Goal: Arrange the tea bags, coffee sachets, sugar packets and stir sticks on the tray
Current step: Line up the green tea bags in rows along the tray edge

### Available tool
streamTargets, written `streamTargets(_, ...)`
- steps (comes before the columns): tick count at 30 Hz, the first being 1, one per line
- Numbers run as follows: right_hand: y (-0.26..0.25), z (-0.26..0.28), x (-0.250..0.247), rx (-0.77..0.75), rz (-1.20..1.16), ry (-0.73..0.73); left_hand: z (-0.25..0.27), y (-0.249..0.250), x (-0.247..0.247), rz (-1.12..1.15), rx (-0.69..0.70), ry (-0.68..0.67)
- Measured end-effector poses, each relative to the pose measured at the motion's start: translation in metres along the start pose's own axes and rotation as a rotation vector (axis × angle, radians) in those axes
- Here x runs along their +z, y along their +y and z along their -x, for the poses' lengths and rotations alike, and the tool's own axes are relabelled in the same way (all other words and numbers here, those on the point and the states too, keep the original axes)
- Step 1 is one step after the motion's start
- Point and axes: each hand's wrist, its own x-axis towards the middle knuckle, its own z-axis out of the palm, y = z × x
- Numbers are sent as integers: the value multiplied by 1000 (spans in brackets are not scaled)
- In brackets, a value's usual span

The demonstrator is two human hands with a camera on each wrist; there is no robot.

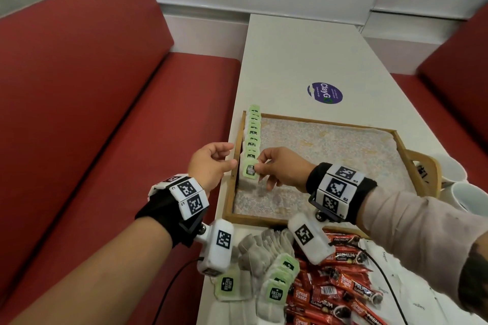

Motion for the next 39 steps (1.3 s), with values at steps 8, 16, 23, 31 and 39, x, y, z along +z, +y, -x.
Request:
streamTargets(8, 5, -14, 9, 81, 124, -7, -3, -6, 2, -109, -35, 41)
streamTargets(16, 4, -26, 10, 133, 178, 17, -3, -8, 3, -295, -171, -50)
streamTargets(23, 3, -32, 13, 106, 265, 52, -2, -14, 10, -491, -176, -119)
streamTargets(31, -3, -24, 14, 102, 402, 88, 5, -12, 10, -589, -158, -74)
streamTargets(39, -18, 23, 9, 1, 331, 153, 38, -5, -14, -510, -58, -50)
